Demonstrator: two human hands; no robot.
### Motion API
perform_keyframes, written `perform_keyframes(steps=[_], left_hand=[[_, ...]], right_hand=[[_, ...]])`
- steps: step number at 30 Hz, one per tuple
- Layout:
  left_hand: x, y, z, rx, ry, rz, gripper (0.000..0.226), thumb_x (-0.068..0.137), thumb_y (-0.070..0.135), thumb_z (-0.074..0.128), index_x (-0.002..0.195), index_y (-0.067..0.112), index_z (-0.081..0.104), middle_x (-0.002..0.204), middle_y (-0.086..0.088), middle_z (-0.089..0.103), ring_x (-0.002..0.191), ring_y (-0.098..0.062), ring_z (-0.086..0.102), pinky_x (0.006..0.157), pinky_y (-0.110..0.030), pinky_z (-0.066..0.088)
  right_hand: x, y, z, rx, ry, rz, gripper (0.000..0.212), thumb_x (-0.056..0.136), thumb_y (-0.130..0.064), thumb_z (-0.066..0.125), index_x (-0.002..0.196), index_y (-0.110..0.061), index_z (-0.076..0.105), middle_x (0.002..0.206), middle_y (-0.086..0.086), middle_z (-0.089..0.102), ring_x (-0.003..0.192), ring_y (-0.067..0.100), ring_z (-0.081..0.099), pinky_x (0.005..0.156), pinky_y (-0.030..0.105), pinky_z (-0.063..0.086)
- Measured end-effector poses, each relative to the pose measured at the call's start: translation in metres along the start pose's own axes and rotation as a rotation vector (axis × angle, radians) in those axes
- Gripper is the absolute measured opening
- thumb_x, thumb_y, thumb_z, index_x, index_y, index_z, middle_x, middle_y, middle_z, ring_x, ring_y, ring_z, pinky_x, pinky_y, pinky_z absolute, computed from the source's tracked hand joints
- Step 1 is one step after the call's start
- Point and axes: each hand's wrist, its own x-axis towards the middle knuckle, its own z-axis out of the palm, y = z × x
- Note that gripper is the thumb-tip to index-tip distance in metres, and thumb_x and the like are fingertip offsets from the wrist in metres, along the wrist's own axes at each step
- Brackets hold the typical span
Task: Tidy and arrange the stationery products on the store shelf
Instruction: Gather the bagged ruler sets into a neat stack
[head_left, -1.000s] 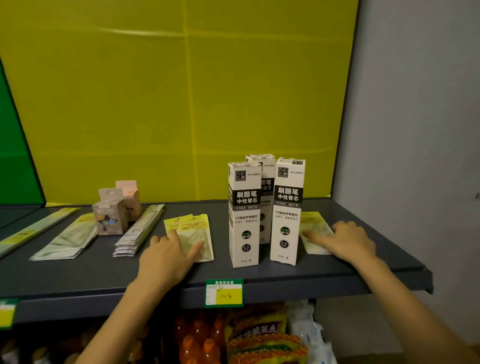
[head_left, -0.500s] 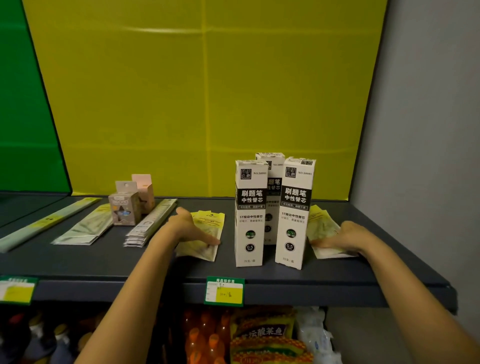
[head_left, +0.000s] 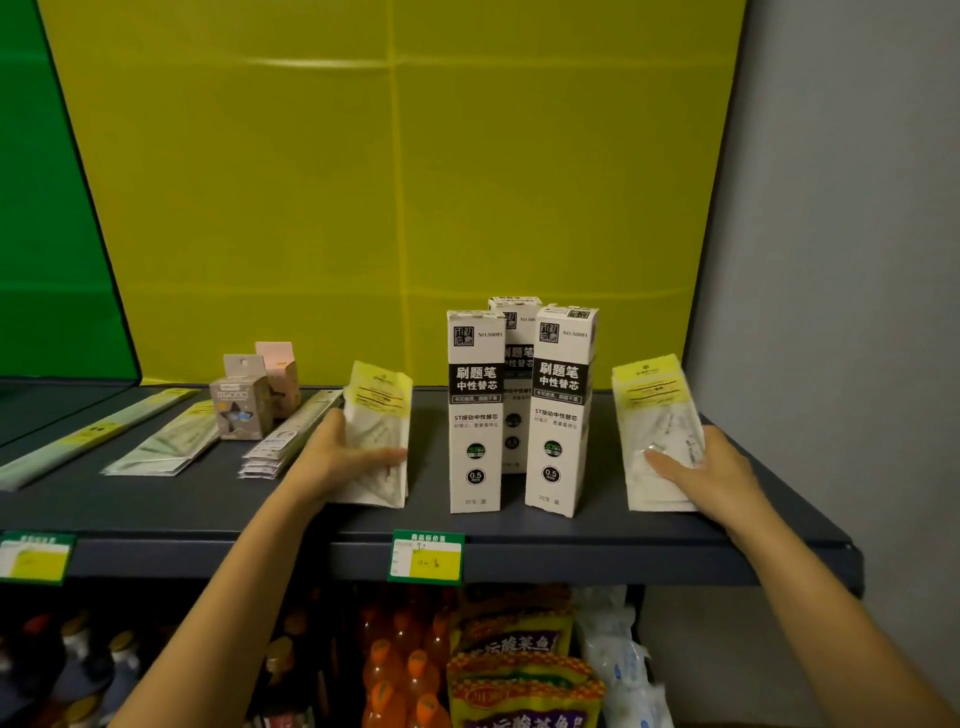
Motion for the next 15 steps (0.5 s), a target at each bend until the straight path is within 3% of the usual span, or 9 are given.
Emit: perform_keyframes(steps=[3,6,9,13,15], left_hand=[[-0.018,-0.001,-0.017,-0.108,0.116,0.134,0.046,0.074,0.006,0.073,0.109,0.009,0.043,0.103,-0.010,0.061,0.090,-0.032,0.063,0.063,-0.030,0.052],[-0.039,0.002,-0.041,-0.162,0.175,0.228,0.047,0.077,0.009,0.070,0.118,0.011,0.046,0.104,-0.005,0.063,0.086,-0.021,0.067,0.059,-0.027,0.056],[-0.061,0.004,-0.067,-0.203,0.244,0.247,0.041,0.080,0.015,0.068,0.117,0.011,0.052,0.100,-0.004,0.066,0.071,-0.012,0.068,0.052,-0.020,0.054],[-0.084,0.000,-0.106,-0.205,0.329,0.249,0.035,0.081,0.015,0.067,0.114,0.009,0.057,0.096,-0.006,0.069,0.062,-0.005,0.069,0.049,-0.015,0.051],[-0.095,-0.008,-0.126,-0.197,0.368,0.227,0.037,0.081,0.016,0.067,0.115,0.008,0.056,0.097,-0.006,0.069,0.066,-0.008,0.068,0.052,-0.016,0.052]], right_hand=[[-0.016,-0.001,-0.021,0.180,0.090,-0.021,0.047,0.080,-0.034,0.068,0.118,-0.010,0.053,0.115,0.012,0.063,0.103,0.031,0.060,0.085,0.042,0.050],[-0.036,-0.017,-0.047,0.314,0.137,-0.139,0.036,0.083,-0.029,0.065,0.114,-0.013,0.057,0.107,0.008,0.066,0.095,0.026,0.062,0.077,0.035,0.047],[-0.056,-0.041,-0.063,0.448,0.157,-0.232,0.037,0.080,-0.034,0.067,0.114,-0.022,0.057,0.107,0.004,0.067,0.096,0.024,0.064,0.087,0.045,0.051],[-0.082,-0.080,-0.059,0.546,0.068,-0.313,0.049,0.063,-0.054,0.068,0.107,-0.034,0.058,0.105,-0.001,0.069,0.095,0.019,0.066,0.085,0.047,0.052],[-0.094,-0.100,-0.048,0.546,0.009,-0.351,0.043,0.060,-0.054,0.066,0.098,-0.038,0.058,0.101,-0.003,0.069,0.092,0.016,0.066,0.079,0.043,0.054]])
